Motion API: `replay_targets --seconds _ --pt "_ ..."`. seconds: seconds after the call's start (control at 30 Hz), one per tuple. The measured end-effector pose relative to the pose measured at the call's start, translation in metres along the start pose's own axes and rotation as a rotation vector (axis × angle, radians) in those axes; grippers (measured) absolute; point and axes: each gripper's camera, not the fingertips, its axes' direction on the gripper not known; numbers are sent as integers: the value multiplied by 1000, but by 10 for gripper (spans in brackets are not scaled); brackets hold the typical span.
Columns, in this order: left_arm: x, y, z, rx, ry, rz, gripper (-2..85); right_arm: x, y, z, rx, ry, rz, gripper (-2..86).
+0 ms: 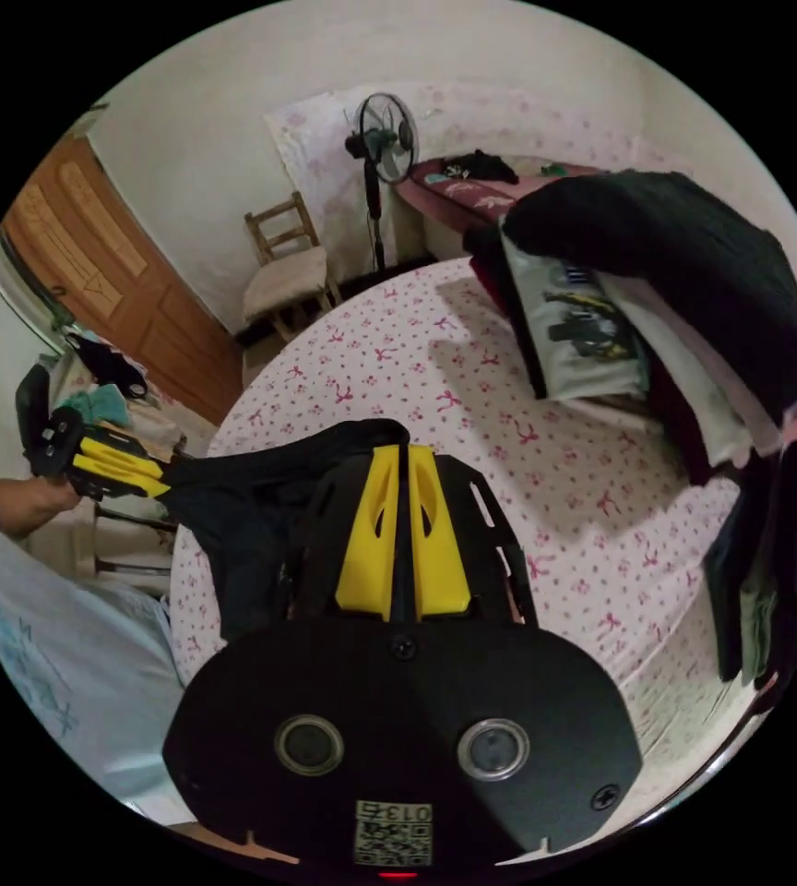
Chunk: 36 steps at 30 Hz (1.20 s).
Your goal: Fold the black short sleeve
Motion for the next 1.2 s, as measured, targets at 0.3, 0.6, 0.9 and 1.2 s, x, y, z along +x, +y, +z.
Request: replay_targets --seconds 0.3,0.6,0.9,1.2 --pt "169 -71 43 2 352 358 2 63 198 -142 147 88 180 10" --pt "350 -134 150 -195 566 686 3 133 405 -207 113 115 418 12" --pt "471 -157 235 -346 597 817 4 176 544 -243 130 50 546 13" --pt "549 -165 284 -381 543 880 9 195 625 -275 128 18 554 26"
